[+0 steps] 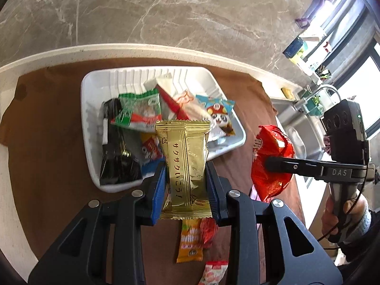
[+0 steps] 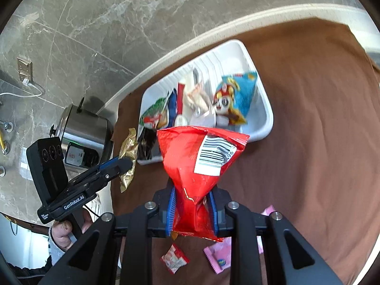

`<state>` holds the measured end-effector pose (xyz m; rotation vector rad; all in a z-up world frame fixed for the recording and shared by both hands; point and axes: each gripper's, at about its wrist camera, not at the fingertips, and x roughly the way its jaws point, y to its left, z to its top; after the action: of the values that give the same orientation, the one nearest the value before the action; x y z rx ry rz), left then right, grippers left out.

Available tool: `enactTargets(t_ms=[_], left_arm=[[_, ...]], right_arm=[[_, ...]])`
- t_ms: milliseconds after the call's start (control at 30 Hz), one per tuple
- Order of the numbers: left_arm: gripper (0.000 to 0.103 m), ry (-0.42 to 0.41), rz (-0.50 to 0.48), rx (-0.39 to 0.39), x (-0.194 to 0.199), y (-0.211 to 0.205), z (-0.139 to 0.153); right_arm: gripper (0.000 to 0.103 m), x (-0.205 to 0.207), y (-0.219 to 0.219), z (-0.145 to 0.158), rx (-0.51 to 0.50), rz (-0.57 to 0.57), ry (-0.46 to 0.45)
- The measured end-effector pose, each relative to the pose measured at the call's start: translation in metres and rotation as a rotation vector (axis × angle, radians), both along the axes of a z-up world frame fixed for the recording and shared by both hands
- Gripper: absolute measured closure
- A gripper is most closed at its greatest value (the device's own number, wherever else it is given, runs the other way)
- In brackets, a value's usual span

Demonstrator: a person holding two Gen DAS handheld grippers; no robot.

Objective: Organize snacks
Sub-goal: 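Carry the gold packet and red chip bag into the white tray with both tools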

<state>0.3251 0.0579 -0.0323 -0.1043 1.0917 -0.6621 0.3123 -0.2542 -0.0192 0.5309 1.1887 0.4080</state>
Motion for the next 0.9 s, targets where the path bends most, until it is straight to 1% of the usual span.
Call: enactTargets(t_ms=[233, 467, 700, 900], left_arm=[[0.074, -0.007, 0.016, -0.009, 0.022, -0.011, 0.003], [0.074, 0.010, 0.037, -0.017, 0.050, -0.024, -0.003], [0.074, 0.035, 0.060, -0.032, 0.075, -0.036, -0.013], [0.073, 0.046, 0.073, -0.022, 0.089, -0.048, -0.027]], right_arm=[[0.077, 0.034, -0.005, 0.004, -0.025, 0.005, -0.024], [0.077, 0.067, -0.002, 0.004, -0.071, 0.036, -0.046], [0.077, 0.099, 0.005, -0.006, -0.115, 0.074, -0.048], [0.077, 0.118, 0.012, -0.018, -0.165, 0.103, -0.046]])
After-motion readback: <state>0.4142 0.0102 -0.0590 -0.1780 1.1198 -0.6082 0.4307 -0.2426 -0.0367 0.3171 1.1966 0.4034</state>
